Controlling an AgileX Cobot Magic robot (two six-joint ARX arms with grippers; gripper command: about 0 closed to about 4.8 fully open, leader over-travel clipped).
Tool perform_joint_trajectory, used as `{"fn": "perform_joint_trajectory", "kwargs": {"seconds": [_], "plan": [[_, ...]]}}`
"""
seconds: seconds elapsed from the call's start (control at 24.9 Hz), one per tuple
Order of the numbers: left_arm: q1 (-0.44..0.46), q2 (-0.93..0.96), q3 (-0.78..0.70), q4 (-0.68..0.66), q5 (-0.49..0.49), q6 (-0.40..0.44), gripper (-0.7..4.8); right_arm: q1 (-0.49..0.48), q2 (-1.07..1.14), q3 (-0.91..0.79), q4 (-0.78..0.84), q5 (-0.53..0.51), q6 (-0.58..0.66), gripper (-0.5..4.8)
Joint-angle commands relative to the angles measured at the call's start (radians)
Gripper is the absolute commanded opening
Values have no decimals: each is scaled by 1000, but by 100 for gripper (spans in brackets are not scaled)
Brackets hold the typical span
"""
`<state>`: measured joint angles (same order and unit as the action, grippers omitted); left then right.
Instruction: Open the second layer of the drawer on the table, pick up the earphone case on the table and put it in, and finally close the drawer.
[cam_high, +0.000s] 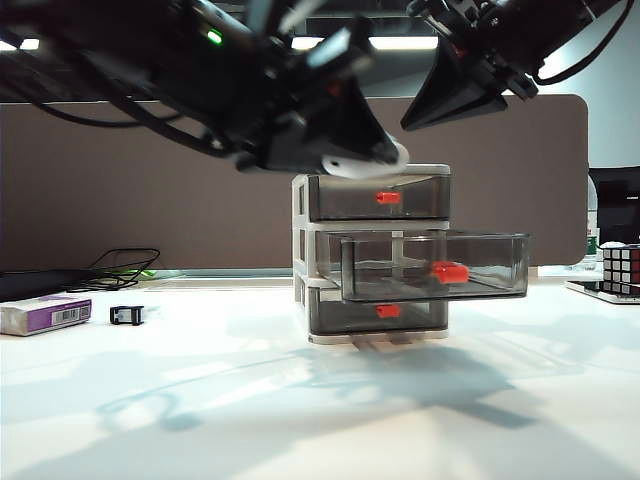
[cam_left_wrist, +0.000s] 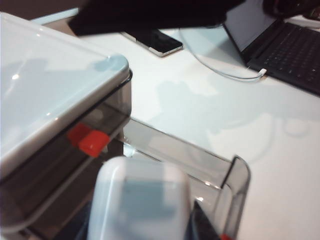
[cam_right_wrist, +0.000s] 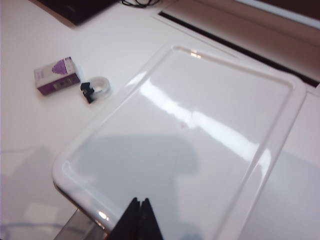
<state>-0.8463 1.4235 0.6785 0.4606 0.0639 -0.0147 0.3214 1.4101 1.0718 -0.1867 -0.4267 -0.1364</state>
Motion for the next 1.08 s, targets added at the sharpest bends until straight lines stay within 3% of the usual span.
{"fn": "perform_joint_trajectory", "kwargs": {"seconds": [0.04, 0.6, 0.72, 0.88, 1.0, 1.08], "plan": [[1, 52, 40, 19, 8, 8, 119, 0, -2, 5, 71, -2, -8, -4], [3, 73, 56, -6, 31, 7, 122, 0, 106, 22, 138, -47, -21, -4], [3, 73, 56, -21, 35, 7, 159, 0, 121, 28, 133, -47, -21, -4], [5, 74, 56, -21, 49, 8, 170, 0, 124, 30, 137, -47, -21, -4], [14, 77, 56, -23, 49, 7, 246, 0, 124, 30, 139, -47, -21, -4], [27, 89, 64, -36, 49, 3, 249, 0, 124, 30, 138, -47, -21, -4]]}}
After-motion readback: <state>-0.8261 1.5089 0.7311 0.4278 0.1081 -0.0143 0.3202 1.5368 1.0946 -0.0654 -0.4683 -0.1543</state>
